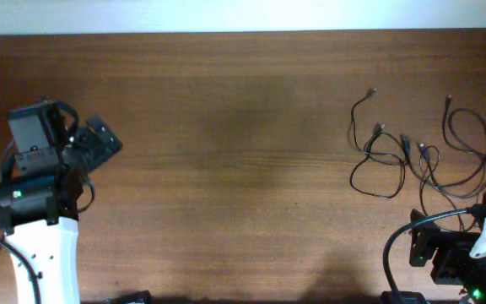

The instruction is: Untangle cables

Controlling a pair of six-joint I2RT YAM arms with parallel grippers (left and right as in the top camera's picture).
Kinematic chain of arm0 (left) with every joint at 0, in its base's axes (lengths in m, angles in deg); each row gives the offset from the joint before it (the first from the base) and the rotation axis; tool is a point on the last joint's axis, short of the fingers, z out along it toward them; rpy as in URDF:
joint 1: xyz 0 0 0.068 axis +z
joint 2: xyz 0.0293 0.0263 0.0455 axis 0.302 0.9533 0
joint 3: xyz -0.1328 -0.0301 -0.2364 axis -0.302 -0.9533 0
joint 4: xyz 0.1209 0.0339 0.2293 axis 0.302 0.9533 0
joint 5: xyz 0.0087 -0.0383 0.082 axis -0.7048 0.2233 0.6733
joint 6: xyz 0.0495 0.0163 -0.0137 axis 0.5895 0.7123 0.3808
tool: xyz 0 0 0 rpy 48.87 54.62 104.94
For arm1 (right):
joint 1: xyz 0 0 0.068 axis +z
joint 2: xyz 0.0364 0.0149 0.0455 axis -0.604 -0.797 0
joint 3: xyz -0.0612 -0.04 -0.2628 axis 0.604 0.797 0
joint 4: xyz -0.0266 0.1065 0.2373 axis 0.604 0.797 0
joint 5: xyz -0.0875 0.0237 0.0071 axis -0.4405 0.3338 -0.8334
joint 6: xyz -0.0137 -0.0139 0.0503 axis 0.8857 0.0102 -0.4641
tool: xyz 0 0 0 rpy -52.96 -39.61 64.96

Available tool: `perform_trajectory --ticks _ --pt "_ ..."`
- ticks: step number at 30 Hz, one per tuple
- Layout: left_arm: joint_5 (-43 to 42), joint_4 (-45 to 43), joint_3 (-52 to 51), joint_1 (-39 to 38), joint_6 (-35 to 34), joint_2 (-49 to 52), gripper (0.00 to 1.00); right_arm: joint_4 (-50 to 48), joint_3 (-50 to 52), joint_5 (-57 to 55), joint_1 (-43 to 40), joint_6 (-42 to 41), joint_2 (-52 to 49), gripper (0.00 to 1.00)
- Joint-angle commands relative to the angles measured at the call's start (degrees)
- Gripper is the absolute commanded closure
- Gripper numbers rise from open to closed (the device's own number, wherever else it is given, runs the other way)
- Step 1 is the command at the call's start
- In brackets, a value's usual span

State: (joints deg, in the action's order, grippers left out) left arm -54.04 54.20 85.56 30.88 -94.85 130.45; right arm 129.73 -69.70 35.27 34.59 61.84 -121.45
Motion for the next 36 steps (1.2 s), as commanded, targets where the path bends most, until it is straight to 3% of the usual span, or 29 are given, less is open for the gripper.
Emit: perform_trajectory --ticks 1,5,10,14,18,22,28,36 --pt "0.2 2.2 -5.3 -0.7 -0.5 1.0 0.01 -0.2 -0.1 -0.5 0.3 -0.5 0.1 0.01" --pt "0.2 -7.7 -20.9 -4.9 -0.5 1.0 0.01 -0.2 -0.1 -0.5 0.3 -0.5 0.1 0.01" --pt "-2.7 -39.2 -42.3 -10.8 -0.5 -0.6 0.01 -0.2 -0.1 -0.5 0.3 -0.5 0.1 0.01" --pt "-4.2 -69.3 -60.4 -13.6 -0.5 -5.0 0.01 -0.2 -0.1 -0.5 0.3 -0.5 0.1 0.01" --pt "-4.1 -84.3 -72.0 -13.8 -0.5 -10.1 0.01 -0.2 -0.1 -0.5 0.3 -0.5 0.1 0.01" --pt "-4.2 -75.7 -73.1 -13.9 2.4 -16.3 0.01 -0.2 -0.1 -0.5 0.3 -0.5 0.1 0.01" --pt "-4.1 -53.4 -73.1 -13.9 7.3 -30.3 0.01 -0.2 -0.1 -0.5 0.3 -0.5 0.1 0.01" --pt "-6.3 -53.3 -73.1 -13.9 11.8 -47.3 0.01 -0.2 -0.1 -0.5 0.3 -0.5 0.1 0.02"
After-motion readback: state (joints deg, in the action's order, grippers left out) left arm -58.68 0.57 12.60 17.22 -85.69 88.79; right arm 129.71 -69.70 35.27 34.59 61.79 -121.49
